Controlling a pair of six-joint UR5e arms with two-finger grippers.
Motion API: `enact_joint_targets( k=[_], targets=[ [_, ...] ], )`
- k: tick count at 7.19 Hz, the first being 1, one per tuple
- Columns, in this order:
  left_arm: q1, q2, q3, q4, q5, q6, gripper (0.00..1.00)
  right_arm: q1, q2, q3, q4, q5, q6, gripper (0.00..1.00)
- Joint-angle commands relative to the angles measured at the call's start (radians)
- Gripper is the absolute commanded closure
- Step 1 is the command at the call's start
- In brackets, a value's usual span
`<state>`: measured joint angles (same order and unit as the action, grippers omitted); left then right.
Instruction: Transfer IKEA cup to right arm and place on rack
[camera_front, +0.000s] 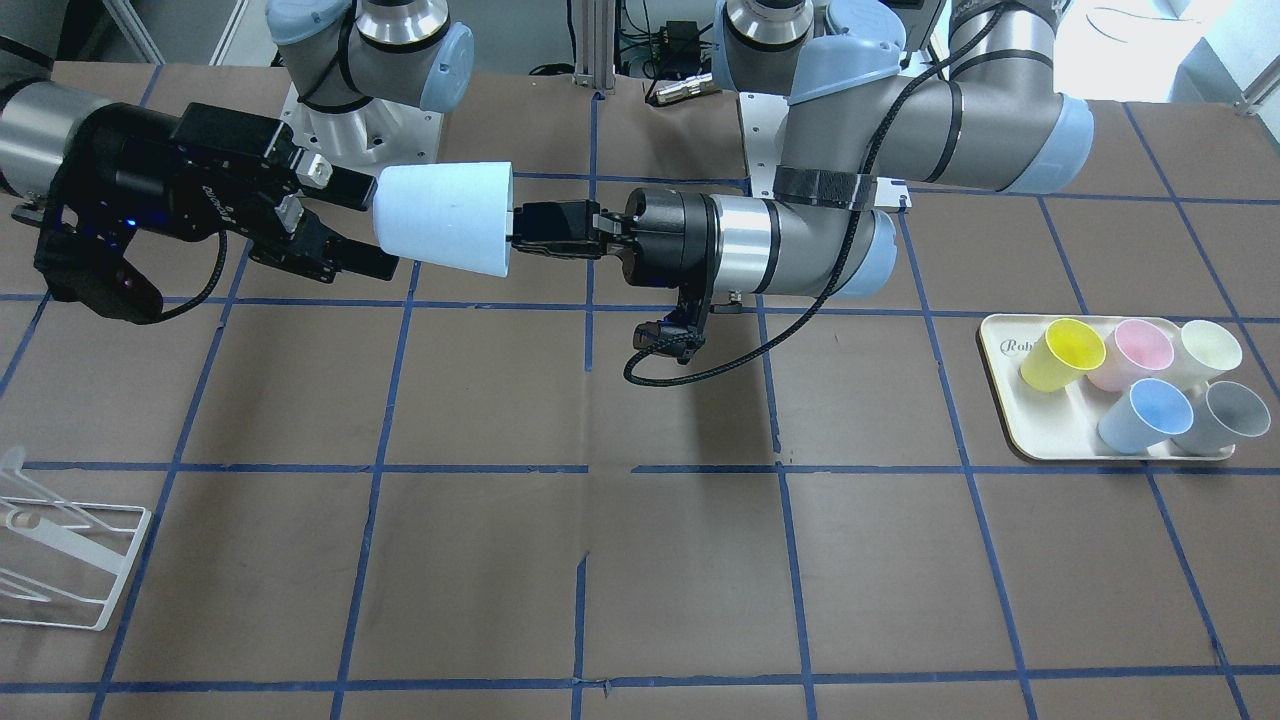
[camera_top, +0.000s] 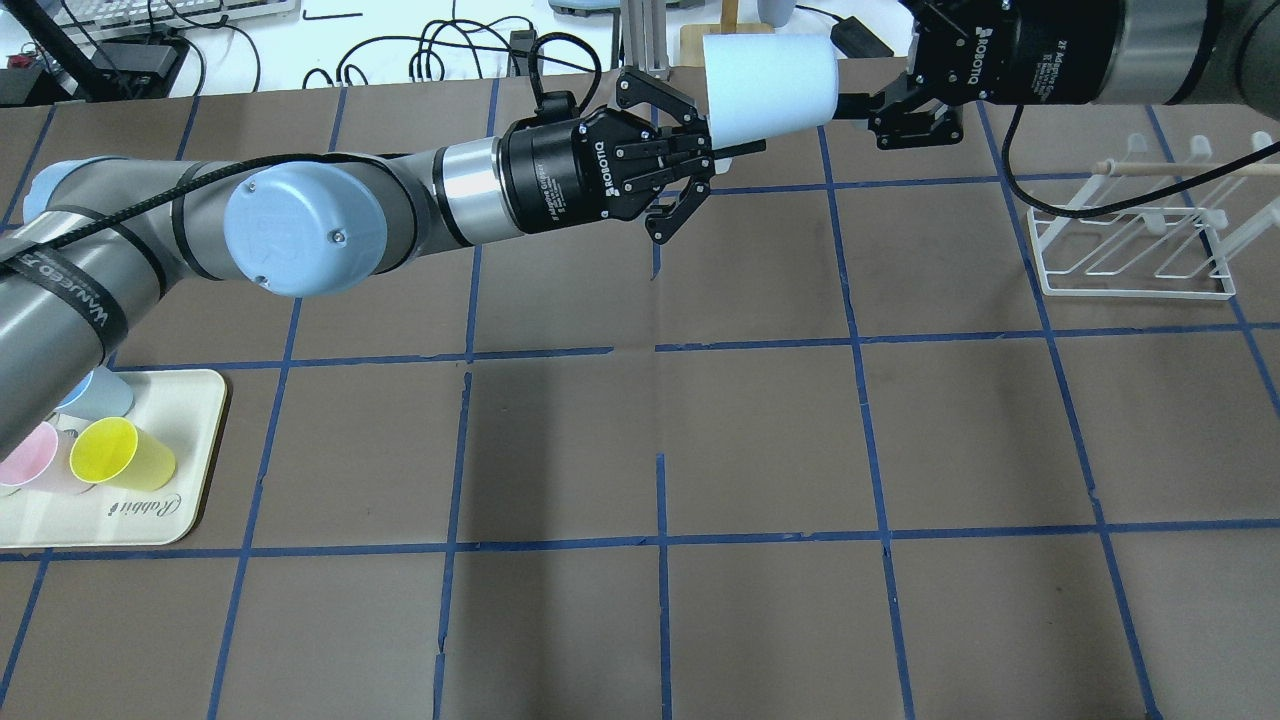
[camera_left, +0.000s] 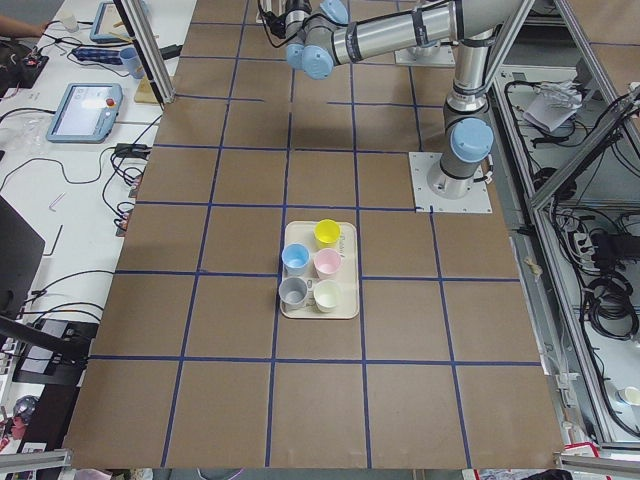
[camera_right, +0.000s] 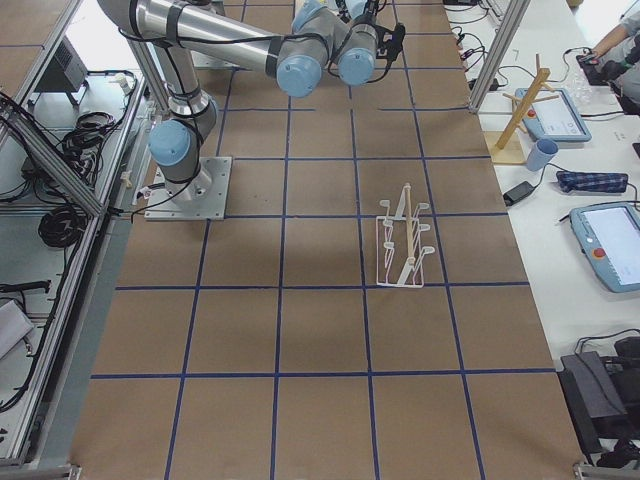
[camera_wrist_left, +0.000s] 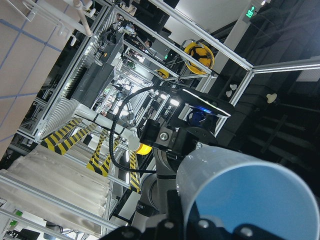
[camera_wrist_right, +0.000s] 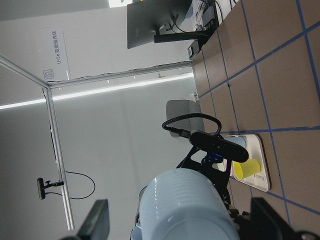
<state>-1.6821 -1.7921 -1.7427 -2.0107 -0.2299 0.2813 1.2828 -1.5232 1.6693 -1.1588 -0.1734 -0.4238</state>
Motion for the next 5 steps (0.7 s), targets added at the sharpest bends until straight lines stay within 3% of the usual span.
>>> enact_joint_targets(
  k=[1, 3, 5],
  targets=[
    [-0.01, -0.003, 0.0, 0.001, -0.038, -0.004, 1.0, 0.001, -0.002, 0.0, 0.001, -0.005, 0.002, 0.09],
    [-0.01, -0.006, 0.0, 0.0, -0.04, -0.004, 1.0, 0.001, -0.006, 0.001, 0.002, -0.035, -0.001, 0.32],
    [-0.01, -0.015, 0.0, 0.001, -0.039, -0.004, 1.0, 0.0, -0.011, -0.008, 0.004, -0.038, 0.005, 0.39]
  ],
)
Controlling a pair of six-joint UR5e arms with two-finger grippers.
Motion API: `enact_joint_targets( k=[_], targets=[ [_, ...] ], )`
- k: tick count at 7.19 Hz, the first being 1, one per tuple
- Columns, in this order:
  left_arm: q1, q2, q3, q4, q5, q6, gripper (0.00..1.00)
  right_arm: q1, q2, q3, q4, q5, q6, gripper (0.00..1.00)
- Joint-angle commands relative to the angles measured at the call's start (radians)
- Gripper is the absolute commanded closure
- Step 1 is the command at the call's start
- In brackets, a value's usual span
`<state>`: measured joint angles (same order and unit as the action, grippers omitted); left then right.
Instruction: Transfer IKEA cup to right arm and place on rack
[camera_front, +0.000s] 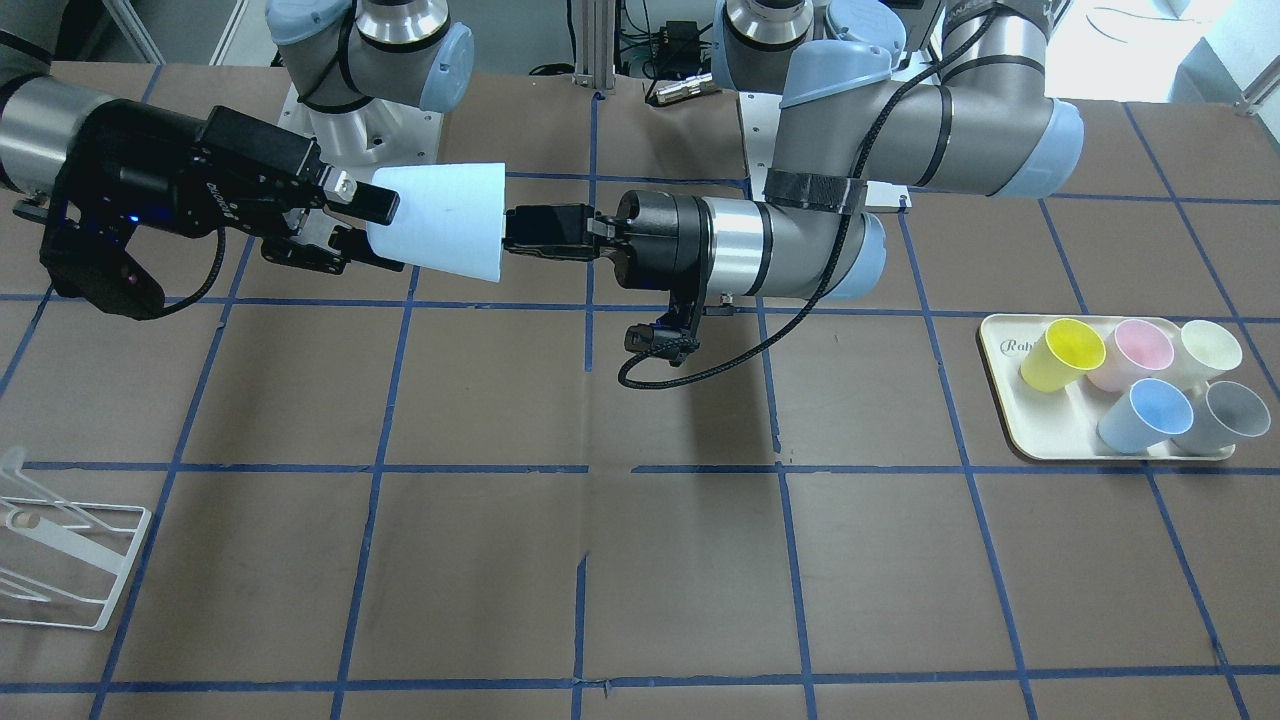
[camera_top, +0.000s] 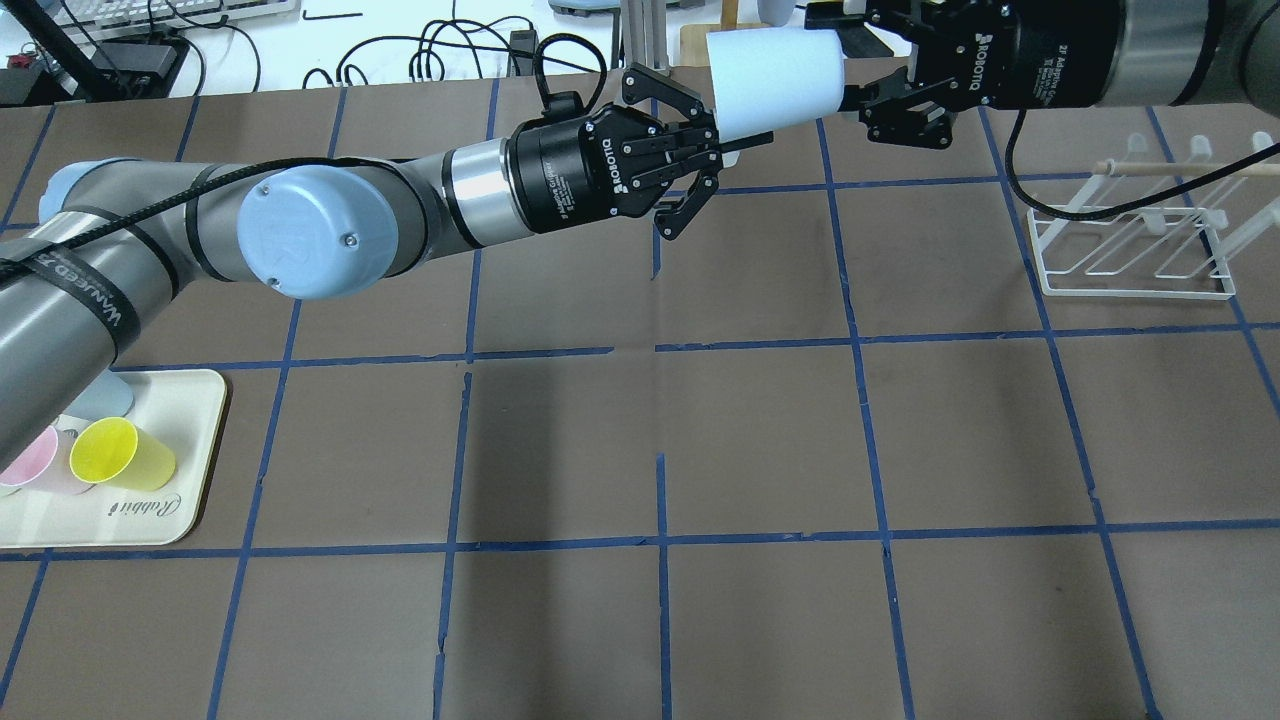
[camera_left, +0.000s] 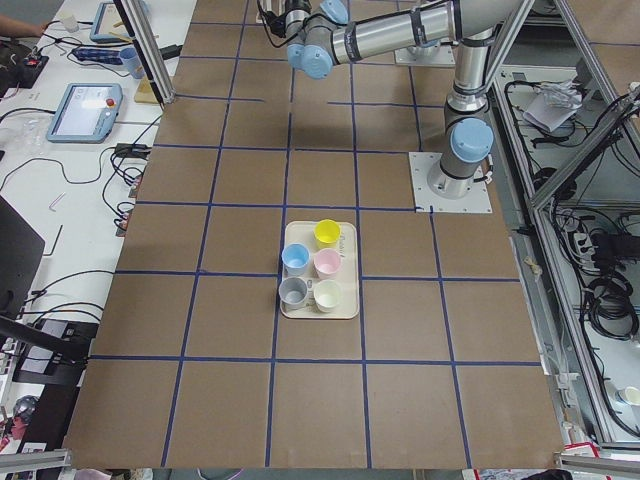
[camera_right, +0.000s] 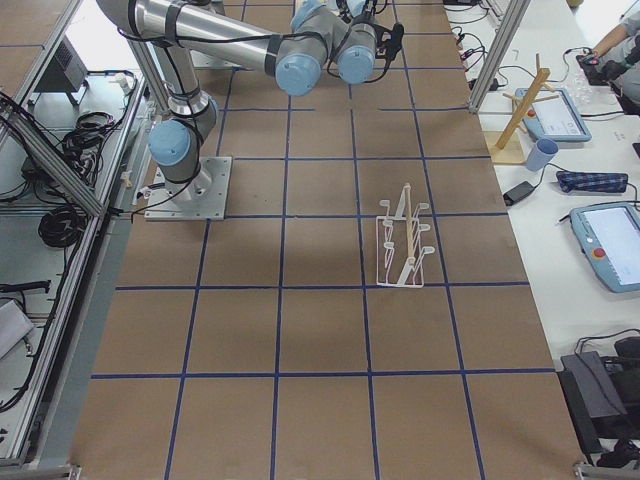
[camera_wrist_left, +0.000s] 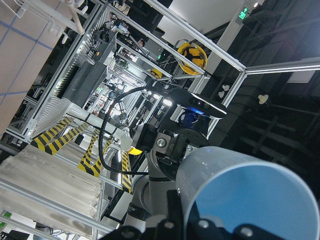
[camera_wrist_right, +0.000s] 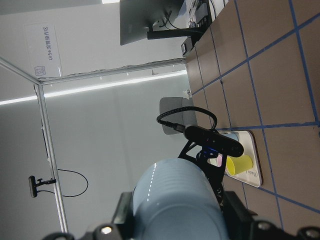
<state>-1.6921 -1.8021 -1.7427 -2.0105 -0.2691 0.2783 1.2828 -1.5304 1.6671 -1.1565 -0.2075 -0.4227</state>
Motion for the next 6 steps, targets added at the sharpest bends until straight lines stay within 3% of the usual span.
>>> enact_joint_targets(
  k=[1, 2, 3, 4, 6],
  targets=[
    [0.0, -0.005, 0.0, -0.007, 0.001, -0.008, 0.23, 0.0, -0.004, -0.006, 0.003, -0.004, 0.002, 0.46],
    [0.0, -0.003, -0.001, -0.013, 0.004, -0.01, 0.05, 0.0, -0.004, -0.009, 0.001, -0.006, 0.004, 0.46],
    [0.003, 0.0, -0.001, -0.013, 0.007, -0.011, 0.0, 0.0, -0.002, -0.009, 0.0, -0.006, 0.002, 0.46],
    [0.011, 0.006, -0.001, -0.013, 0.013, -0.039, 0.0, -0.002, 0.001, -0.009, -0.003, -0.007, 0.004, 0.46],
    [0.034, 0.01, -0.003, -0.008, 0.025, -0.07, 0.0, -0.066, 0.001, -0.018, -0.046, -0.113, 0.01, 0.49]
  ],
)
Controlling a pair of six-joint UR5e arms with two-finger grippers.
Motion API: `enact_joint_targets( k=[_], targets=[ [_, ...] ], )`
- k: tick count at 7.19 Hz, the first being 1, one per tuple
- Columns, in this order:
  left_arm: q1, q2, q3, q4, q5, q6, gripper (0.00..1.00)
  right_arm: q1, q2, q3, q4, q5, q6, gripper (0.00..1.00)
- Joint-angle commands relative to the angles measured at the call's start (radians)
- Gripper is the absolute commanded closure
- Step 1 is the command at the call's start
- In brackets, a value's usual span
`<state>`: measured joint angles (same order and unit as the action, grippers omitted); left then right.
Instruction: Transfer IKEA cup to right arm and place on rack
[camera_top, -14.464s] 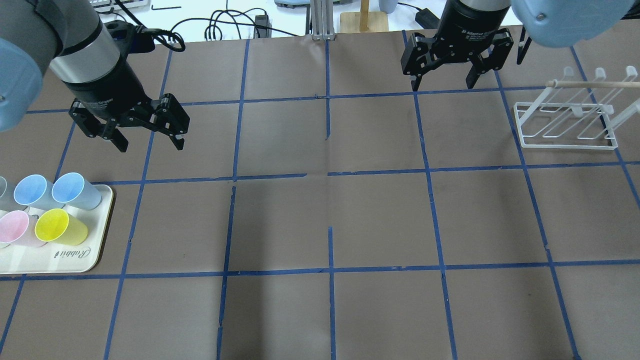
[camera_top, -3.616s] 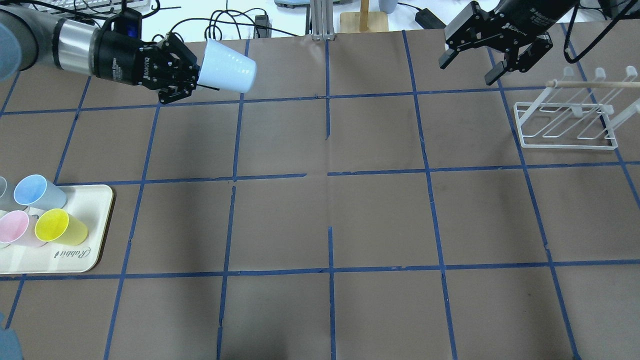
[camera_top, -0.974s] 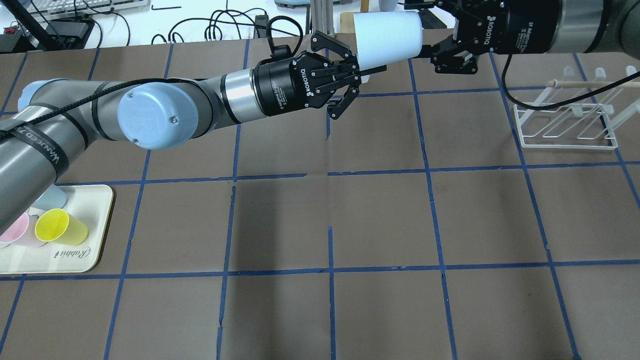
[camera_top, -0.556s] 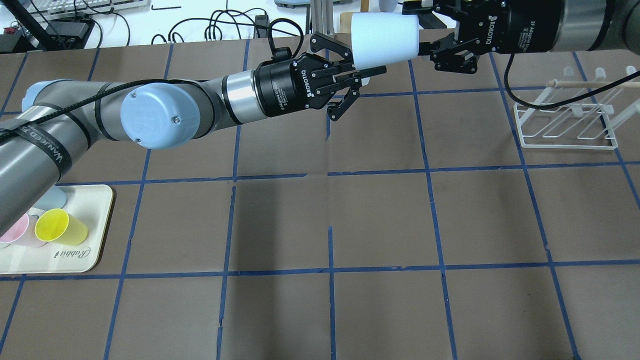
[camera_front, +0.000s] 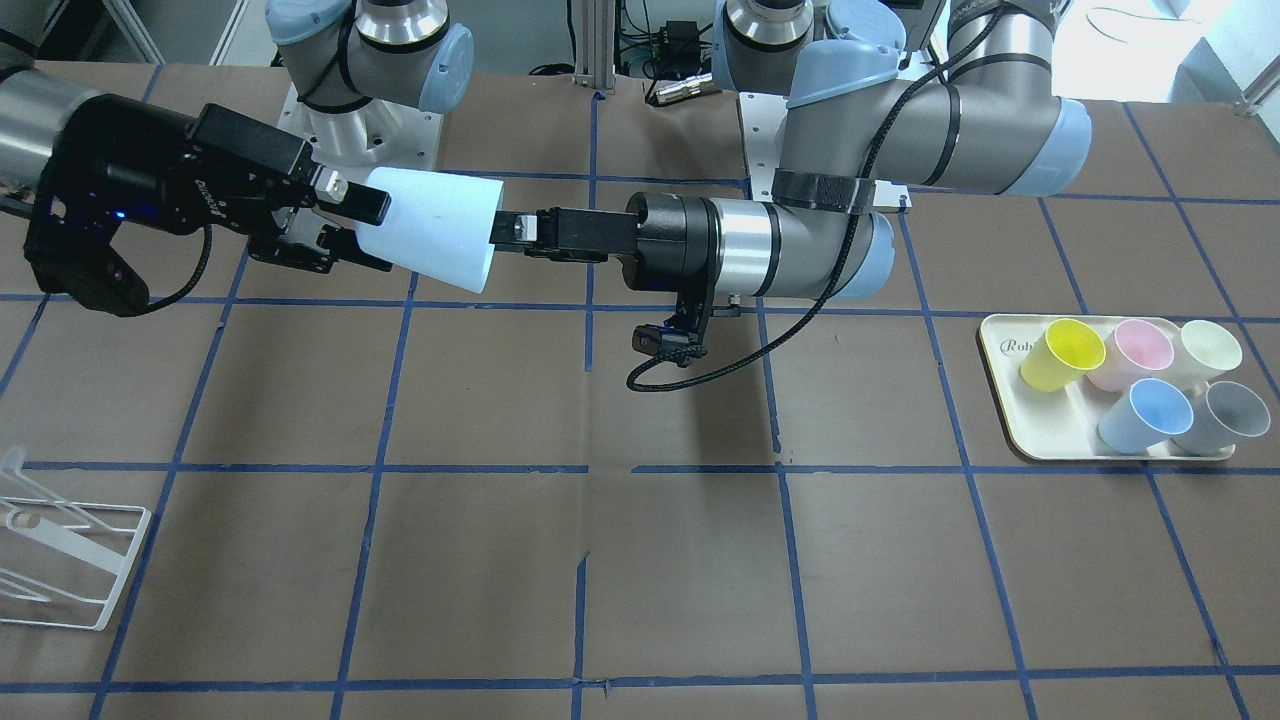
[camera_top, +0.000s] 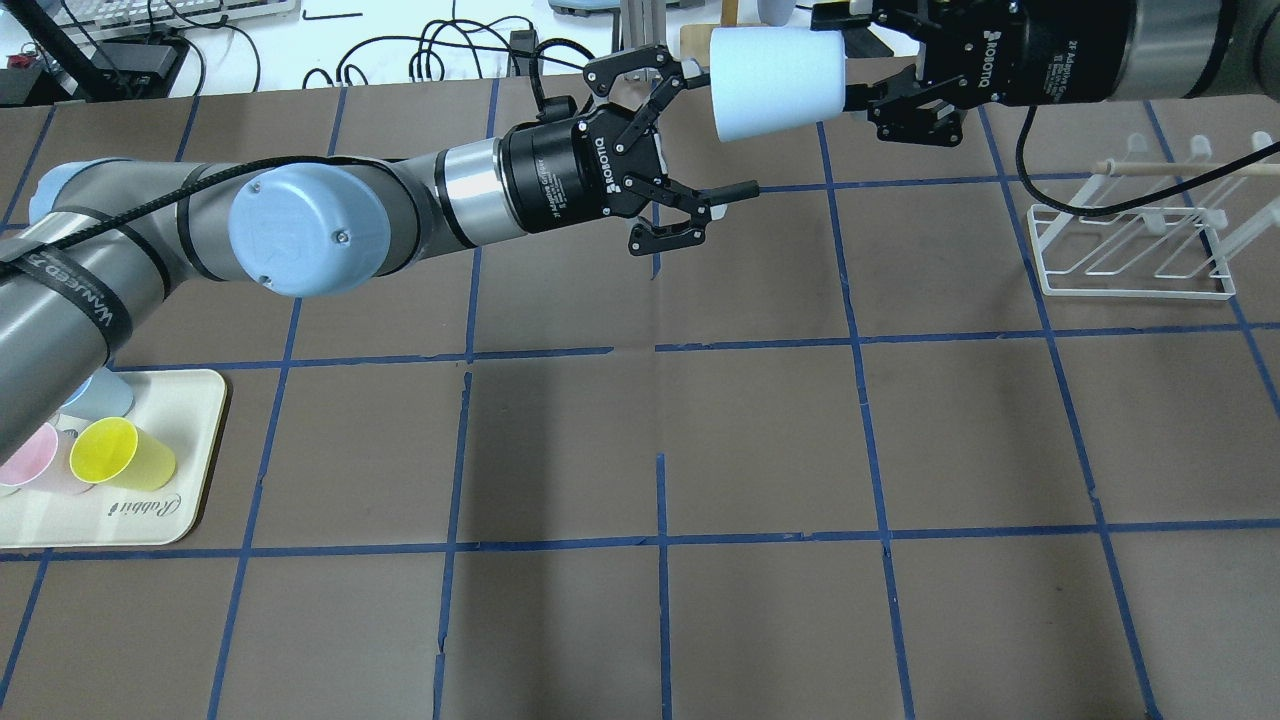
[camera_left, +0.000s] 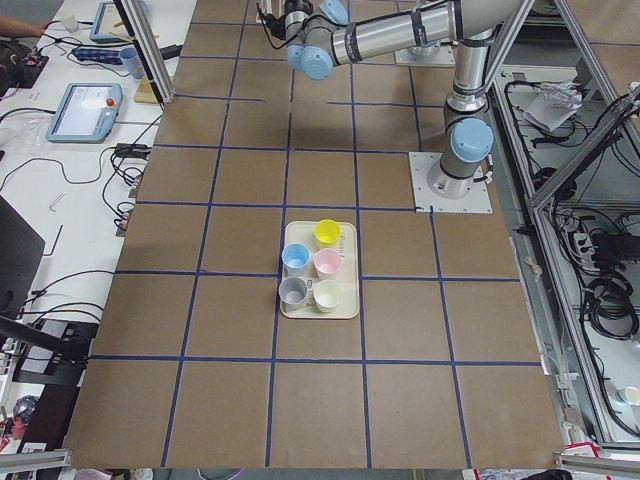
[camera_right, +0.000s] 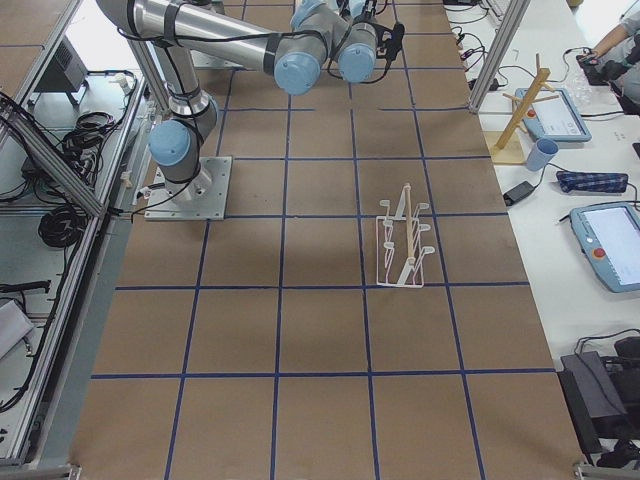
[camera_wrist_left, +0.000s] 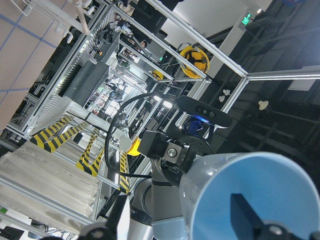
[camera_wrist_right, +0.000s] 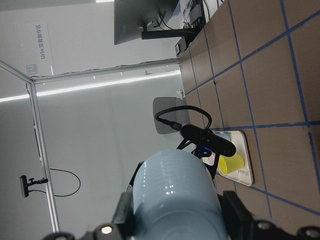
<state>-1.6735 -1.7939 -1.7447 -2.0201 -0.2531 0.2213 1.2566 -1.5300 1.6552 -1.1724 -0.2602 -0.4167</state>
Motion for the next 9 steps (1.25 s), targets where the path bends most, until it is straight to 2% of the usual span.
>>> enact_joint_targets(
  k=[1, 2, 3, 4, 5, 6, 7, 8, 9],
  targets=[
    [0.052, 0.002, -0.001, 0.001, 0.085, -0.016, 0.0, -0.072, 0.001, -0.024, -0.036, -0.114, 0.015, 0.54],
    [0.12, 0.01, 0.001, 0.001, 0.215, -0.019, 0.0, -0.097, 0.008, -0.055, -0.045, -0.193, 0.018, 0.61],
    [0.197, 0.017, 0.017, 0.006, 0.398, -0.023, 0.0, -0.106, 0.01, -0.089, -0.109, -0.337, 0.027, 0.63],
    [0.289, 0.028, 0.031, 0.023, 0.621, -0.072, 0.0, -0.106, 0.022, -0.097, -0.262, -0.595, 0.071, 0.63],
    [0.348, 0.04, 0.065, 0.055, 0.814, -0.098, 0.0, -0.105, 0.042, -0.095, -0.371, -0.81, 0.078, 0.71],
    [0.38, 0.054, 0.121, 0.081, 1.08, -0.111, 0.0, -0.105, 0.059, -0.1, -0.407, -0.931, 0.07, 0.72],
    [0.386, 0.07, 0.181, 0.086, 1.311, -0.112, 0.0, -0.105, 0.08, -0.103, -0.502, -1.056, 0.067, 0.72],
    [0.382, 0.089, 0.232, 0.083, 1.479, -0.112, 0.0, -0.106, 0.108, -0.106, -0.573, -1.129, 0.044, 0.75],
    [0.374, 0.118, 0.259, 0.084, 1.629, -0.112, 0.0, -0.109, 0.125, -0.104, -0.648, -1.189, 0.041, 0.83]
  ],
)
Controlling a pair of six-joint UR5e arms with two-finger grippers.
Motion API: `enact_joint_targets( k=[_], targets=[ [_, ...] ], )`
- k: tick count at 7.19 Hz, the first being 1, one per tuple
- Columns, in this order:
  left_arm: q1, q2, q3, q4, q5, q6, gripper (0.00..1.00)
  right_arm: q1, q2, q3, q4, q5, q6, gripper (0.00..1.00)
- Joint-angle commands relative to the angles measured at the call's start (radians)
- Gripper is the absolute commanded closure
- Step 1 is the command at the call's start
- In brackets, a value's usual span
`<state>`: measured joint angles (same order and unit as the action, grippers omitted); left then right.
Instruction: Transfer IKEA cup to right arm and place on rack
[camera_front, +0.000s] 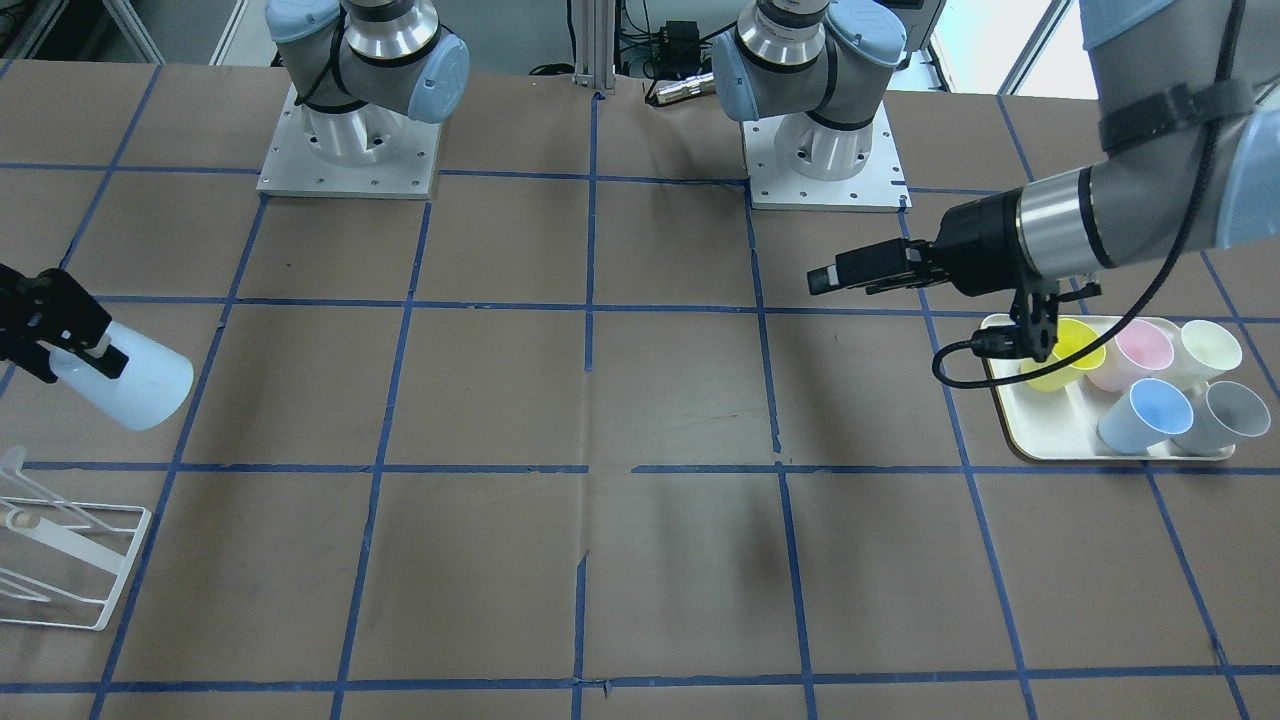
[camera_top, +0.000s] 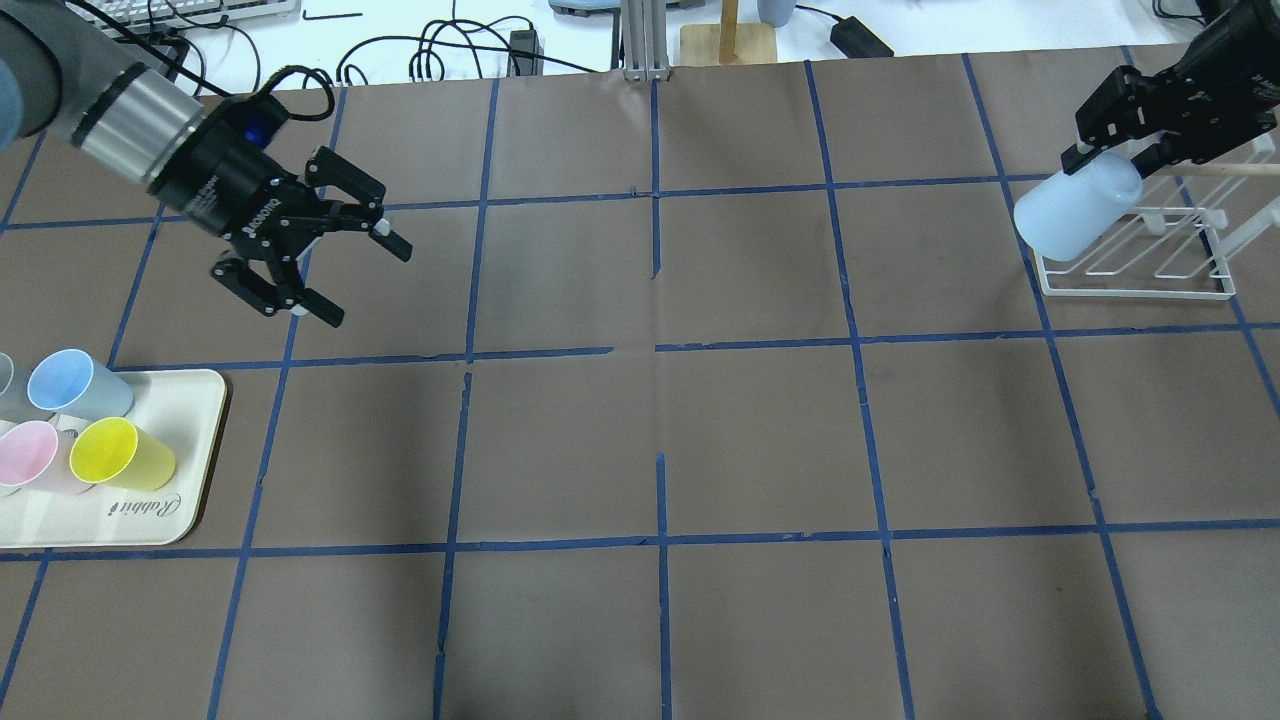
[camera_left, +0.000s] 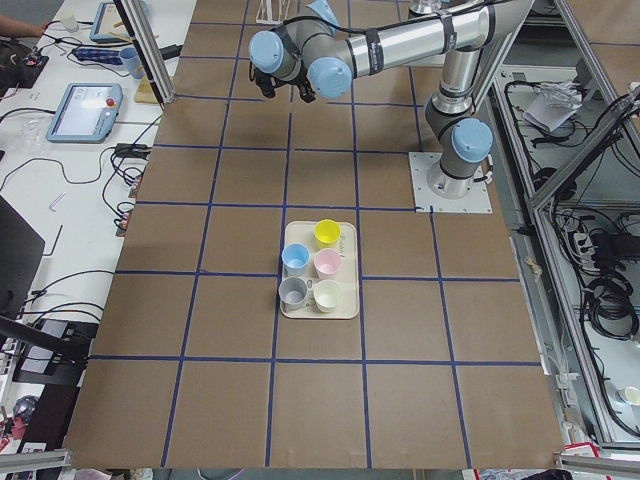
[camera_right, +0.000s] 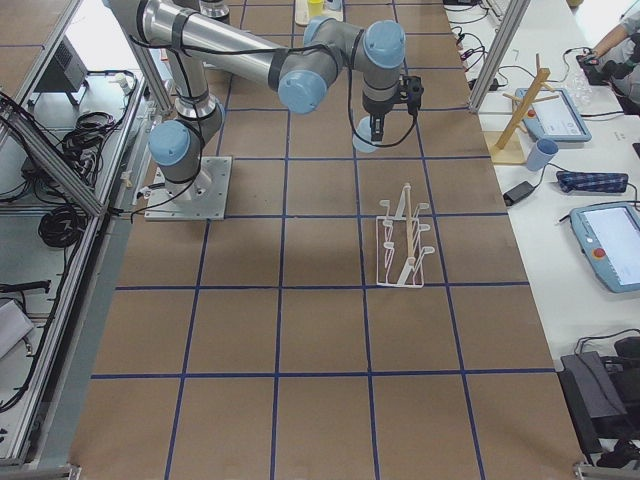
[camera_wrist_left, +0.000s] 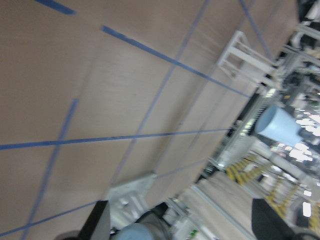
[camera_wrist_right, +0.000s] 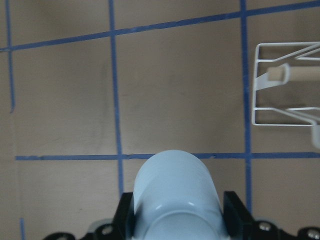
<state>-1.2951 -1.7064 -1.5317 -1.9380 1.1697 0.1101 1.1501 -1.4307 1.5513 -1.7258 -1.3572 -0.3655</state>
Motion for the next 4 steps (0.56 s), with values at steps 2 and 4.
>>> enact_joint_targets(
  k=[2, 4],
  targets=[
    [-0.047, 0.082, 0.055, 0.004, 0.373, -0.006, 0.0, -0.015, 0.065, -0.004, -0.193, -0.17, -0.013, 0.87],
    [-0.172, 0.091, 0.038, 0.065, 0.486, -0.155, 0.0, -0.023, 0.082, 0.006, -0.225, -0.2, -0.033, 0.86]
  ],
)
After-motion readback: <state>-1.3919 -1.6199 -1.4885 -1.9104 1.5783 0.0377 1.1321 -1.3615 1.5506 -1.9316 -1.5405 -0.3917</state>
